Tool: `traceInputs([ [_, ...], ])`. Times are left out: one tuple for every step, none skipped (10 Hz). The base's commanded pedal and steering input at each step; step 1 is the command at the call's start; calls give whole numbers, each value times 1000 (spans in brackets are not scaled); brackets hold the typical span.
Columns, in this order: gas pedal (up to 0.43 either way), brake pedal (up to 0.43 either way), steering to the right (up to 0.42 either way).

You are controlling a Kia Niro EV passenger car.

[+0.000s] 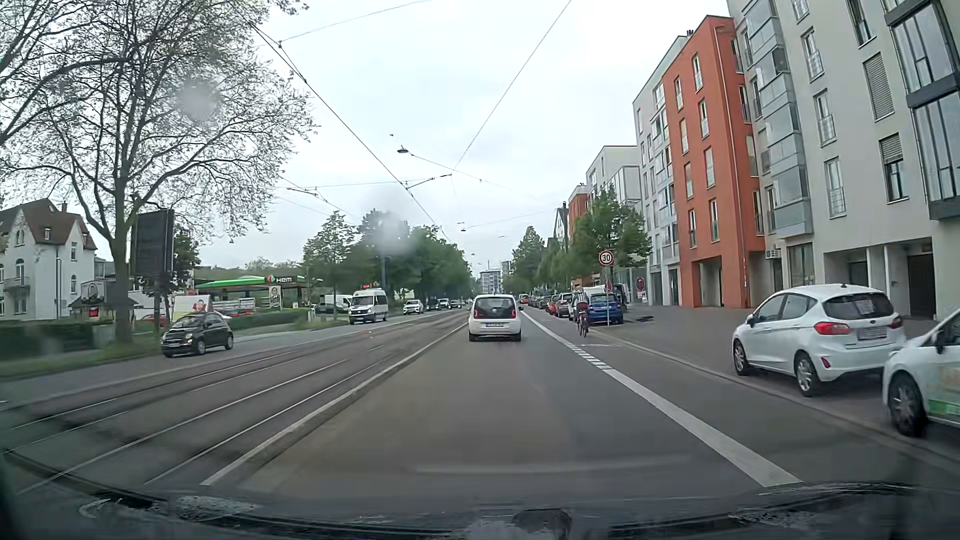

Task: Follow the waypoints while adhering to traffic rules and regulations

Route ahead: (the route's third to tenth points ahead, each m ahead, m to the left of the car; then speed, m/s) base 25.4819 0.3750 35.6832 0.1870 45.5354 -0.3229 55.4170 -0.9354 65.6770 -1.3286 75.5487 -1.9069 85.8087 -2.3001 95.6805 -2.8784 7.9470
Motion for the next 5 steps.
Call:
traceInputs([
  [67,0,-1],
  [67,0,-1],
  [67,0,-1],
  [67,0,-1],
  [67,0,-1],
])
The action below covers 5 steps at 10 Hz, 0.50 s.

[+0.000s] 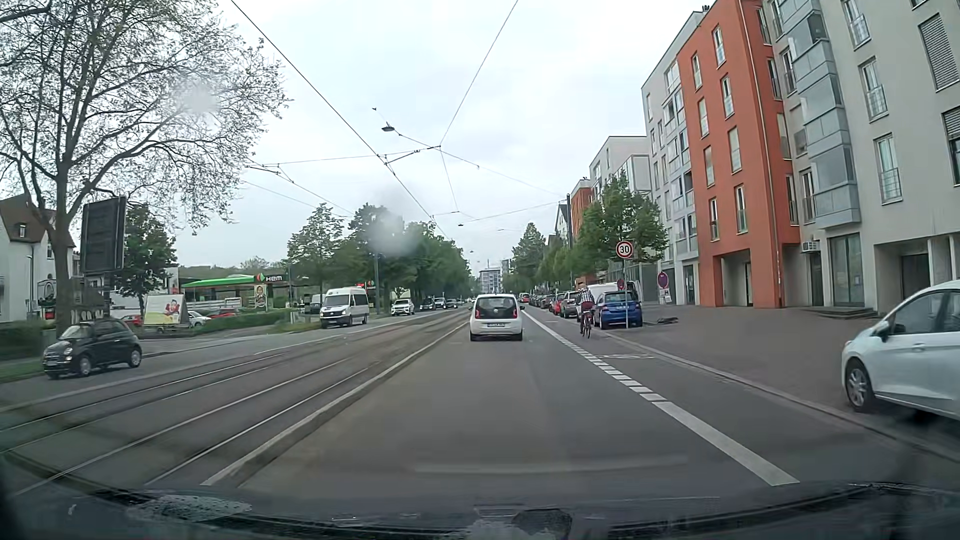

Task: Follow the waypoints while adhering to traffic rules and regulations

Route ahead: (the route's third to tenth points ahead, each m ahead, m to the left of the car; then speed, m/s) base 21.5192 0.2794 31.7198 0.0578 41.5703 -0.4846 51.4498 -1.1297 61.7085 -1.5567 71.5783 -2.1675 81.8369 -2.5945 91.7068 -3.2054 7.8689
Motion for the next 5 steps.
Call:
traceInputs([
  [67,0,-2],
  [67,0,-1],
  [67,0,-2],
  [67,0,-1],
  [67,0,-1],
])
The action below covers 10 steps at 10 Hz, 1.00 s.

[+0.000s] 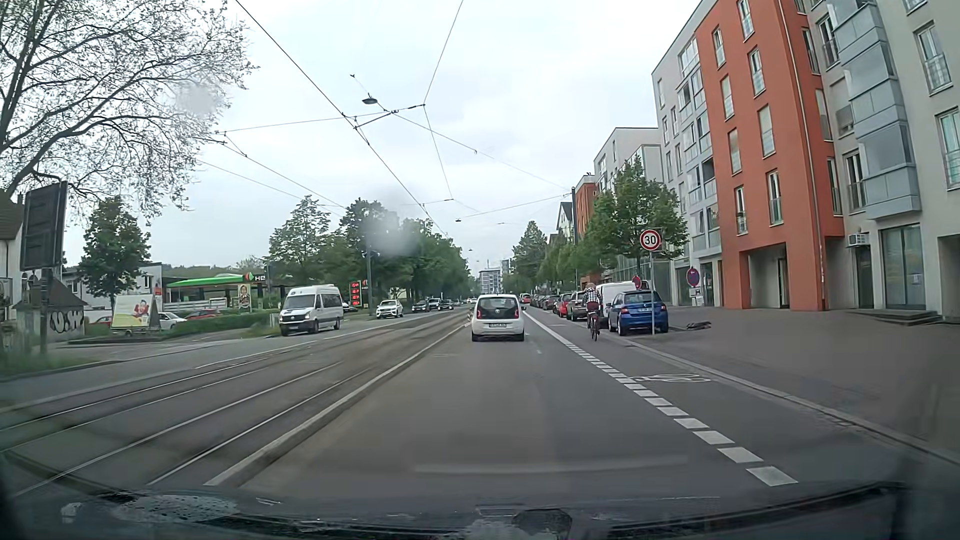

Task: Follow the waypoints while adhering to traffic rules and regulations

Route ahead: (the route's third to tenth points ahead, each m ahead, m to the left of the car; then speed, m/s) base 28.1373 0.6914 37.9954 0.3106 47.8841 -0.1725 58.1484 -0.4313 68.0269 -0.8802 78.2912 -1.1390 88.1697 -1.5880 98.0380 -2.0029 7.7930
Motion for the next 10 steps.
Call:
traceInputs([
  [67,0,-1],
  [67,0,-1],
  [67,0,-1],
  [67,0,-2],
  [67,0,-1],
  [67,0,-1],
  [67,0,-2],
  [67,0,-1],
  [67,0,-2],
  [67,0,-1],
])
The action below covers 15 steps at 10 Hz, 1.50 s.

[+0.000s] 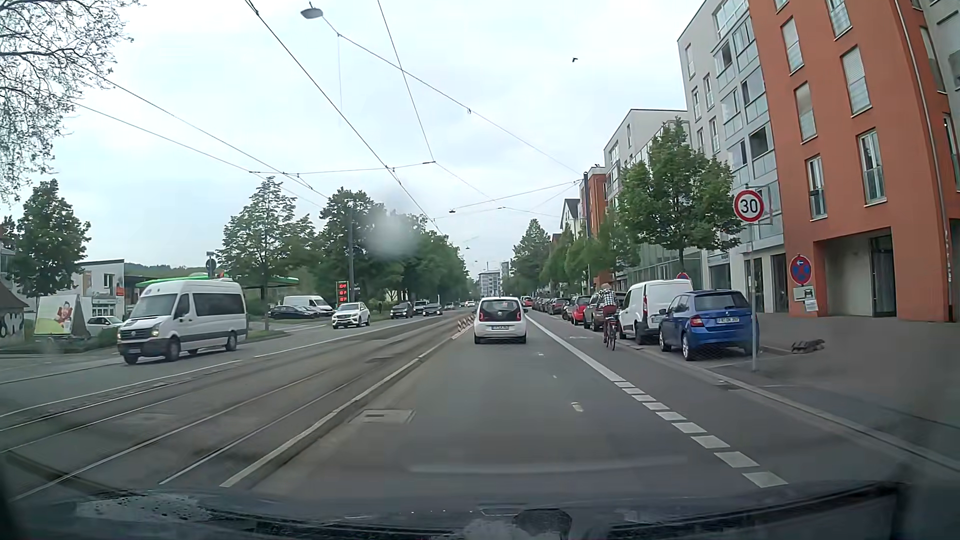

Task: Follow the waypoints while adhering to traffic rules and regulations

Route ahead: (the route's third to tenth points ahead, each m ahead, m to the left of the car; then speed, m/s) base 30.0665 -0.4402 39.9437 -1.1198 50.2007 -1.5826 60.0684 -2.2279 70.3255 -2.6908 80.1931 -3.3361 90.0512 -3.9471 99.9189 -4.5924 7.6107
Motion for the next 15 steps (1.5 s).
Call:
traceInputs([
  [67,0,-2],
  [67,0,-1],
  [67,0,-1],
  [67,0,-1],
  [67,0,-2],
  [67,0,-1],
  [67,0,-2],
  [67,0,-1],
  [67,0,-1],
  [67,0,-1],
  [67,0,-1],
  [67,0,-1],
  [67,0,-1],
  [67,0,-1],
  [67,0,-1],
])
